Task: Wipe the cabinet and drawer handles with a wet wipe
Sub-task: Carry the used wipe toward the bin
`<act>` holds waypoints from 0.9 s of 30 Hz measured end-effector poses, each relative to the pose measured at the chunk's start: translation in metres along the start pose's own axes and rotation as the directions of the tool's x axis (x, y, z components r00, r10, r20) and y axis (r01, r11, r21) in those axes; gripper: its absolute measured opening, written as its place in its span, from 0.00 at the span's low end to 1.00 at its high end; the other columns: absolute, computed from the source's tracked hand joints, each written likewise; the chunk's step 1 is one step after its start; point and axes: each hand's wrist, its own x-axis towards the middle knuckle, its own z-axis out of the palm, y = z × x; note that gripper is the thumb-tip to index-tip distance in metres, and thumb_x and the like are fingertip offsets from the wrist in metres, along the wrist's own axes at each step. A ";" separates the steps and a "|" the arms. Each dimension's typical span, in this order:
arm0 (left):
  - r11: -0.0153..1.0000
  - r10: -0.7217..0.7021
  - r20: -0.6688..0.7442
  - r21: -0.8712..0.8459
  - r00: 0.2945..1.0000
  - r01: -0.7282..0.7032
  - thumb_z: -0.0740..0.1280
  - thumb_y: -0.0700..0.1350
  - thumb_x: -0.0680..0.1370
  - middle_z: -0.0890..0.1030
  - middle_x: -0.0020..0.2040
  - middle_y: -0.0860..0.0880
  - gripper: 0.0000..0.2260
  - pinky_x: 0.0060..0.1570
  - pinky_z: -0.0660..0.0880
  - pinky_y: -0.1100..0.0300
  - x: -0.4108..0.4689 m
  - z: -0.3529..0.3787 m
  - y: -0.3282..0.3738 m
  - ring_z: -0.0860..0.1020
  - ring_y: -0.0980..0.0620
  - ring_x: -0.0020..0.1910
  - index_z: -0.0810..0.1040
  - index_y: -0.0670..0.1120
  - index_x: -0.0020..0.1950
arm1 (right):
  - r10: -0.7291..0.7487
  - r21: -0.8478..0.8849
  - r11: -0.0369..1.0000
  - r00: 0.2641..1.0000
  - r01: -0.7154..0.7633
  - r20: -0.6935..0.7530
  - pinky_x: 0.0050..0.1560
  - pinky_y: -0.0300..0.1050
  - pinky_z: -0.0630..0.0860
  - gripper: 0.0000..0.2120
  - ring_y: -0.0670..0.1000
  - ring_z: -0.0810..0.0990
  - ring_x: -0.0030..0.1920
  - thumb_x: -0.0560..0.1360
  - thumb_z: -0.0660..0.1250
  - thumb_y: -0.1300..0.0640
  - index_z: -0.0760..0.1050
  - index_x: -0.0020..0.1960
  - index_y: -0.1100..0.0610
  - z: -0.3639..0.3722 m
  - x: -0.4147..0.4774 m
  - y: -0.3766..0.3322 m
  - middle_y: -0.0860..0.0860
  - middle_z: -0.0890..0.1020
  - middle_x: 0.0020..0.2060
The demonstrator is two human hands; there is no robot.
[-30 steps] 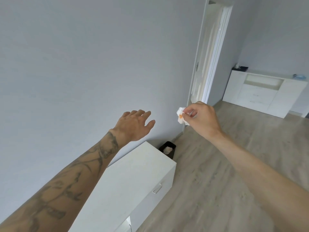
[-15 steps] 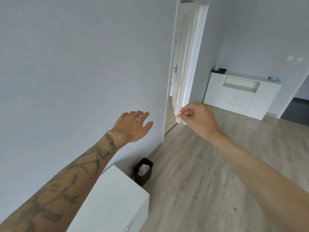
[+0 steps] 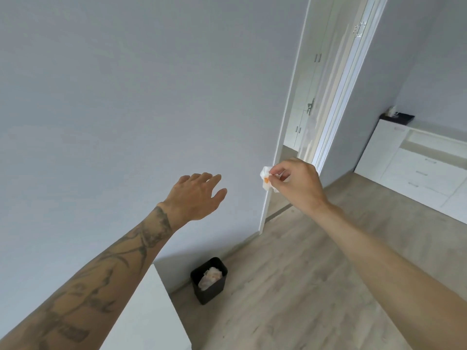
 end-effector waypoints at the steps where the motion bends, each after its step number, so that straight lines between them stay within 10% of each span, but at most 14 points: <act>1: 1.000 -0.017 0.000 0.001 1.000 0.017 0.51 0.61 0.88 0.65 0.83 0.51 0.26 0.80 0.57 0.50 0.016 0.004 0.000 0.64 0.48 0.81 0.60 0.52 0.85 | -0.008 0.011 1.000 1.000 0.008 0.014 0.52 0.50 0.82 0.03 0.46 0.85 0.44 0.76 0.76 0.58 0.86 0.47 0.51 0.006 0.016 0.011 0.47 0.84 0.47; 16: 0.958 -0.285 0.090 0.005 0.954 0.286 0.52 0.60 0.88 0.64 0.83 0.51 0.26 0.81 0.57 0.50 0.208 0.149 -0.057 0.64 0.48 0.81 0.61 0.51 0.85 | -0.093 0.101 0.993 0.948 0.065 0.304 0.51 0.48 0.82 0.04 0.46 0.85 0.45 0.77 0.75 0.58 0.85 0.46 0.50 0.197 0.200 0.161 0.45 0.83 0.46; 27: 0.844 -0.520 0.264 0.015 0.812 0.536 0.52 0.60 0.87 0.65 0.83 0.51 0.26 0.80 0.56 0.50 0.205 0.365 -0.107 0.64 0.49 0.81 0.62 0.52 0.84 | -0.115 0.184 0.983 0.767 -0.005 0.631 0.51 0.47 0.81 0.01 0.46 0.84 0.46 0.77 0.75 0.57 0.85 0.48 0.53 0.425 0.168 0.269 0.47 0.84 0.47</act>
